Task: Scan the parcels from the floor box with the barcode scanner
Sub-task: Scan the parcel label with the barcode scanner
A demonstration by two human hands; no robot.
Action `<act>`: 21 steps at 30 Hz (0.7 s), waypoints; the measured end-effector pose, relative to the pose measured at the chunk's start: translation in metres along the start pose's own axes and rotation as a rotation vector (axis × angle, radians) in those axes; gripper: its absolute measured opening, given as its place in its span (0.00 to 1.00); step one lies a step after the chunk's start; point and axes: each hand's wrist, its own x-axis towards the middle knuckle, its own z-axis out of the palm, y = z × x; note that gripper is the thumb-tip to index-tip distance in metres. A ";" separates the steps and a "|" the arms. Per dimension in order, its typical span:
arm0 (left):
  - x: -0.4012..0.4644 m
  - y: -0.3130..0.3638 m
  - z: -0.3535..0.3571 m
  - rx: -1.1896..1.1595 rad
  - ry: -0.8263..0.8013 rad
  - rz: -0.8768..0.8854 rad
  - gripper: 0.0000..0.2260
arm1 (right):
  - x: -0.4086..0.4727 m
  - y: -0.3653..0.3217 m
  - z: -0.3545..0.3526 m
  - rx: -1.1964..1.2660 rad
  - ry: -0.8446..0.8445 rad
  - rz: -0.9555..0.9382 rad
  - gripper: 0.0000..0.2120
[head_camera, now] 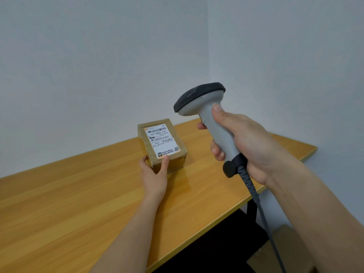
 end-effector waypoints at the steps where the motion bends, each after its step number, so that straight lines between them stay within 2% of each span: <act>1: 0.000 0.000 0.000 -0.001 -0.001 0.002 0.33 | -0.001 0.000 0.000 0.001 -0.008 0.000 0.24; 21: 0.003 -0.004 0.001 0.013 -0.006 -0.001 0.34 | -0.010 -0.008 0.001 0.025 -0.079 -0.049 0.22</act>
